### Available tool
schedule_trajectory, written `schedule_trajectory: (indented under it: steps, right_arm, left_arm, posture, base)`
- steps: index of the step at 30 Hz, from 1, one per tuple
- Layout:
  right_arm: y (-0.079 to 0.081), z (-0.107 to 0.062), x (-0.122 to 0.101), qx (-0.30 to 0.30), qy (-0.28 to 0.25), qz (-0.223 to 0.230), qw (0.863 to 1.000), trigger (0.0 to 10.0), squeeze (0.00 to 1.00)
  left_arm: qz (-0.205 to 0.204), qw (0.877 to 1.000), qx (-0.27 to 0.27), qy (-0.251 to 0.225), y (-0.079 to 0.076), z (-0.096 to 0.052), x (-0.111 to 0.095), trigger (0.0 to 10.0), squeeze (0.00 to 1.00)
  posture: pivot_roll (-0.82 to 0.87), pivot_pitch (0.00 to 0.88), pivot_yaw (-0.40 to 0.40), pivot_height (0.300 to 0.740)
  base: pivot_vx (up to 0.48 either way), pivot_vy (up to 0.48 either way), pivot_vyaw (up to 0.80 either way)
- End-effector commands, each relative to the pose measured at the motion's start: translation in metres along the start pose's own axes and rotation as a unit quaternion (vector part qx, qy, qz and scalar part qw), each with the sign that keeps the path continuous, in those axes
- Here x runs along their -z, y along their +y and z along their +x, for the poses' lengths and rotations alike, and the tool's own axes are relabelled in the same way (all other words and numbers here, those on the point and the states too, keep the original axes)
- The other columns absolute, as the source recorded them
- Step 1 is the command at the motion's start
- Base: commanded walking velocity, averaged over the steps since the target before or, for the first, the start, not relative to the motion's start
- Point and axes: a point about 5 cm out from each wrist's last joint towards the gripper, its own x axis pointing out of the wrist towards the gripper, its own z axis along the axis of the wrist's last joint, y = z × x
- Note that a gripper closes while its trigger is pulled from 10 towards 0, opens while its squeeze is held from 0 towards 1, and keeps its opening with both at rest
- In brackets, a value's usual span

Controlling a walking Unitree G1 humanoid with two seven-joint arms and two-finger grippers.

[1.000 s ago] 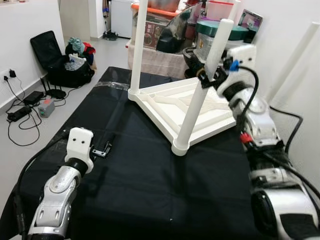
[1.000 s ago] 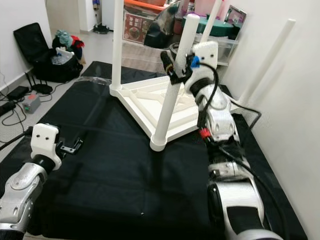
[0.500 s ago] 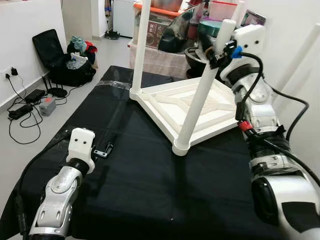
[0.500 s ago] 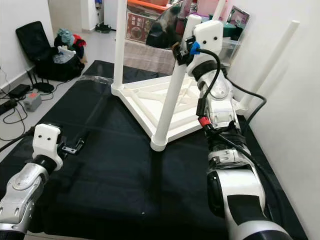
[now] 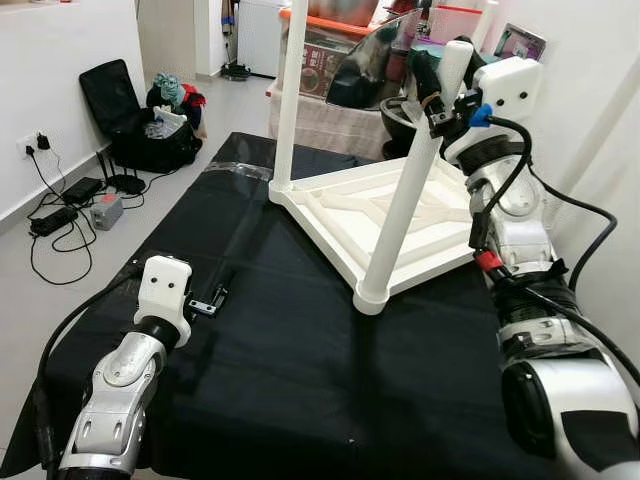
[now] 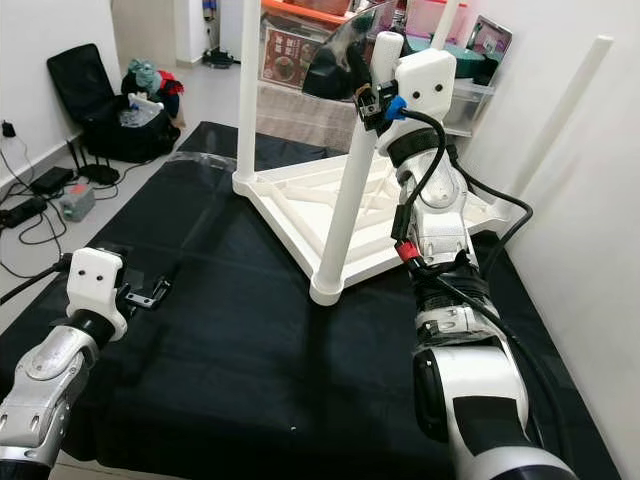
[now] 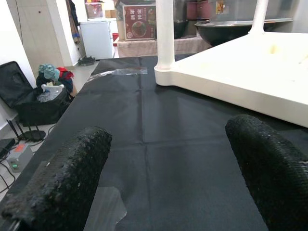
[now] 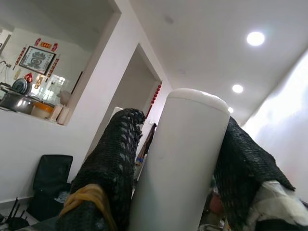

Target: Building children table

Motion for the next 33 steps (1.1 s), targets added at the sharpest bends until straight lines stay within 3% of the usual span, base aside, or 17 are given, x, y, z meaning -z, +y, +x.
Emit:
schedule_trajectory:
  steps: [1,2,3,4,5,8,13,18,23,26,27,28,33]
  right_arm:
    - [0.029,-0.012,0.005,-0.103,-0.006,-0.067,0.992,0.0,0.00]
    - [0.029,-0.012,0.005,-0.103,-0.006,-0.067,0.992,0.0,0.00]
    - [0.040,-0.018,0.004,-0.133,-0.018,-0.078,0.988,0.0,0.00]
    - [0.062,-0.031,-0.001,-0.191,-0.047,-0.099,0.975,0.0,0.00]
    - [0.062,-0.031,-0.001,-0.191,-0.047,-0.099,0.975,0.0,0.00]
    - [0.104,-0.060,-0.010,-0.291,-0.100,-0.128,0.943,0.0,0.00]
    - [0.134,-0.102,0.005,-0.366,-0.102,-0.132,0.915,0.0,0.00]
    - [0.137,-0.108,0.013,-0.373,-0.089,-0.138,0.913,0.0,0.00]
    - [0.132,-0.115,0.023,-0.357,-0.048,-0.135,0.923,0.0,0.00]
    - [0.133,-0.120,0.025,-0.357,-0.040,-0.135,0.923,0.0,0.00]
    - [0.138,-0.138,0.032,-0.368,-0.019,-0.128,0.921,0.0,0.00]
    - [0.140,-0.145,0.035,-0.373,-0.011,-0.126,0.919,0.0,0.00]
    - [0.140,-0.160,0.044,-0.384,0.014,-0.127,0.914,0.0,0.00]
  left_arm:
    - [0.007,1.000,0.008,0.000,-0.003,0.002,0.001,10.0,0.00]
    - [0.007,1.000,0.008,0.000,-0.003,0.002,0.001,10.0,0.00]
    - [0.009,1.000,0.006,-0.001,-0.002,0.003,0.001,10.0,0.00]
    - [0.011,1.000,0.003,-0.002,0.000,0.003,0.000,10.0,0.00]
    - [0.011,1.000,0.003,-0.002,0.000,0.003,0.000,10.0,0.00]
    - [0.013,1.000,-0.002,-0.004,0.003,0.005,0.000,10.0,0.00]
    - [0.016,1.000,-0.010,-0.011,0.006,0.010,-0.004,10.0,0.00]
    - [0.016,1.000,-0.015,-0.015,0.009,0.011,-0.006,10.0,0.00]
    - [0.025,0.999,-0.045,-0.015,0.030,0.008,-0.008,10.0,0.00]
    - [0.027,0.998,-0.050,-0.014,0.034,0.006,-0.007,10.0,0.00]
    - [0.027,0.998,-0.058,-0.013,0.037,0.003,-0.007,10.0,0.00]
    - [0.026,0.998,-0.060,-0.013,0.039,0.003,-0.007,10.0,0.00]
    - [0.028,0.998,-0.061,-0.011,0.040,0.003,-0.006,10.0,0.00]
  posture:
    - [0.11,0.000,-0.163,0.740]
    - [0.11,0.000,-0.163,0.740]
    - [0.11,0.000,-0.163,0.740]
    - [0.11,0.000,-0.158,0.740]
    - [0.11,0.000,-0.158,0.740]
    - [0.10,0.000,-0.157,0.740]
    - [0.10,0.000,-0.153,0.740]
    - [0.11,0.000,-0.152,0.740]
    - [0.12,0.000,-0.160,0.740]
    - [0.12,0.000,-0.161,0.740]
    - [0.13,0.000,-0.166,0.740]
    - [0.13,0.000,-0.166,0.740]
    - [0.12,0.000,-0.158,0.740]
  base:
    - [0.000,0.000,0.00]
    - [0.000,0.000,0.00]
    - [0.000,0.000,0.00]
    - [0.000,0.000,0.00]
    - [0.000,0.000,0.00]
    - [0.000,0.000,0.00]
    - [0.000,0.000,0.00]
    - [0.000,0.000,0.00]
    - [0.000,0.000,0.00]
    - [0.000,0.000,0.00]
    - [0.000,0.000,0.00]
    - [0.000,0.000,0.00]
    - [0.000,0.000,0.00]
